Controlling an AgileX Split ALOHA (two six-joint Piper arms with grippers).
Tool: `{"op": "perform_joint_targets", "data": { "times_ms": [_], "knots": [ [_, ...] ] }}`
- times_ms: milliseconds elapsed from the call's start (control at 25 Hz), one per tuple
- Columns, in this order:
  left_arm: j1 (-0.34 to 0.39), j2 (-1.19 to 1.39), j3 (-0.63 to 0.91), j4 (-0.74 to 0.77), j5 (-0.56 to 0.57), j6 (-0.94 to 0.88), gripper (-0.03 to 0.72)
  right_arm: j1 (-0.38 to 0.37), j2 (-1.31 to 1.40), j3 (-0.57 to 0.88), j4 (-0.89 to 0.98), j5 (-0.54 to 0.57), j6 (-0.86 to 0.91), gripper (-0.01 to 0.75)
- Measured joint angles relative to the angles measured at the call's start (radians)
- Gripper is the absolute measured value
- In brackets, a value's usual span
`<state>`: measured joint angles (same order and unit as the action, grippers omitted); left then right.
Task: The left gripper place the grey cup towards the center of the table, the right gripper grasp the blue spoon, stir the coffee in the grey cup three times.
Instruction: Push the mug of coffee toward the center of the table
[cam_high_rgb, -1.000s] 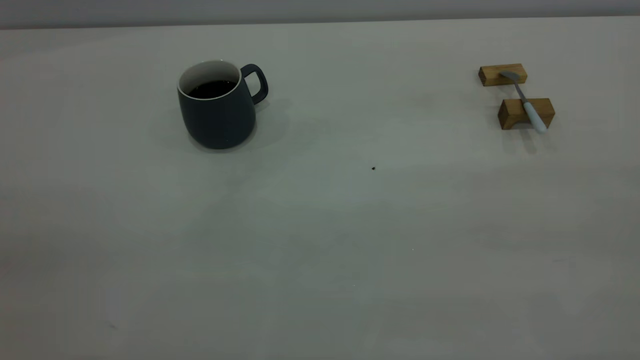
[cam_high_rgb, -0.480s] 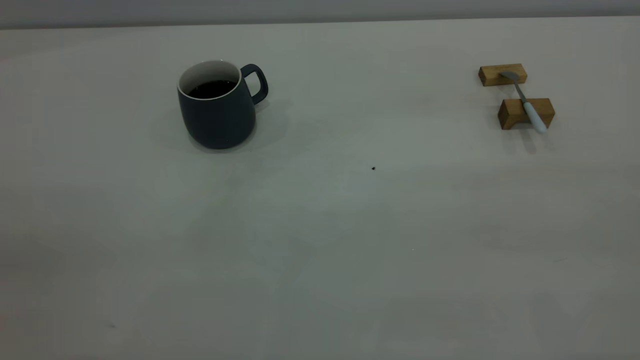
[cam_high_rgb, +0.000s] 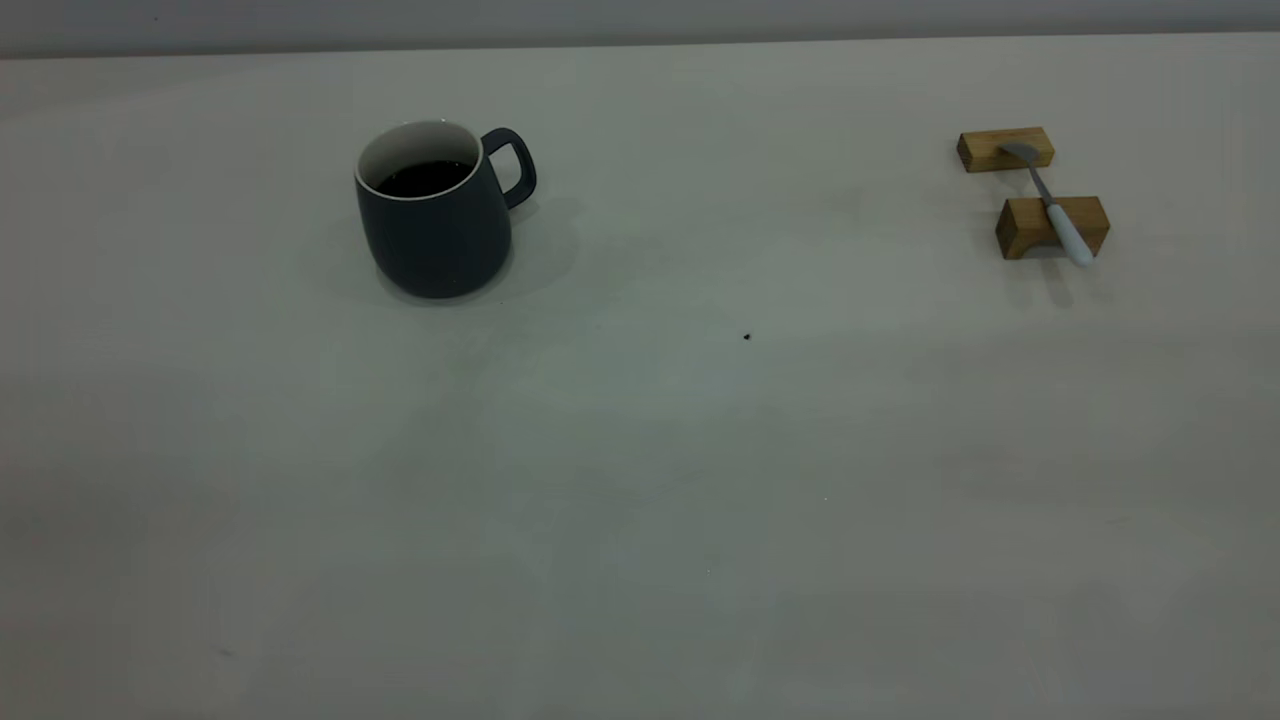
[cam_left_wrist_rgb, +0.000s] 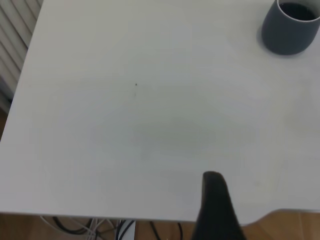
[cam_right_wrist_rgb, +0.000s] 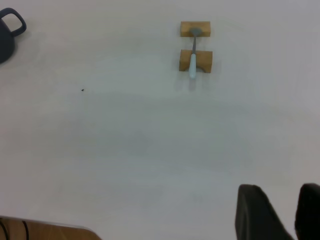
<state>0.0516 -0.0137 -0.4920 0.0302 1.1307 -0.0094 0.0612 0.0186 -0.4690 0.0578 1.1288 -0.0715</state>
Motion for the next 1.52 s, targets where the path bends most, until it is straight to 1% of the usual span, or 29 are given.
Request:
{"op": "perform_joint_targets", "data": {
  "times_ms": [160,280,480,600,760,960,1200,1360,1520],
  "knots": [
    [0.000,0.120,-0.037,-0.030,-0.009,0.003,0.585,0.000,0.000,0.000,0.000,0.000,0.000,0.240],
    [0.000,0.265,-0.065,-0.054,-0.053,0.028,0.585,0.000,0.000,0.000,0.000,0.000,0.000,0.240],
    [0.000,0.581,-0.114,-0.087,-0.129,0.166,0.585,0.000,0.000,0.000,0.000,0.000,0.000,0.240],
    [0.000,0.781,-0.155,-0.093,-0.209,0.212,0.585,0.000,0.000,0.000,0.000,0.000,0.000,0.240],
    [0.000,1.042,-0.223,-0.097,-0.332,0.218,0.585,0.000,0.000,0.000,0.000,0.000,0.000,0.240],
    [0.000,1.356,-0.363,-0.097,-0.442,0.227,0.585,0.000,0.000,0.000,0.000,0.000,0.000,0.240],
    [0.000,1.695,-0.563,-0.097,-0.475,0.310,0.585,0.000,0.000,0.000,0.000,0.000,0.000,0.240],
    [0.000,1.876,-0.702,-0.097,-0.481,0.411,0.585,0.000,0.000,0.000,0.000,0.000,0.000,0.240],
    [-0.006,2.010,-0.818,-0.100,-0.509,0.569,0.585,0.000,0.000,0.000,0.000,0.000,0.000,0.240]
  ]
}}
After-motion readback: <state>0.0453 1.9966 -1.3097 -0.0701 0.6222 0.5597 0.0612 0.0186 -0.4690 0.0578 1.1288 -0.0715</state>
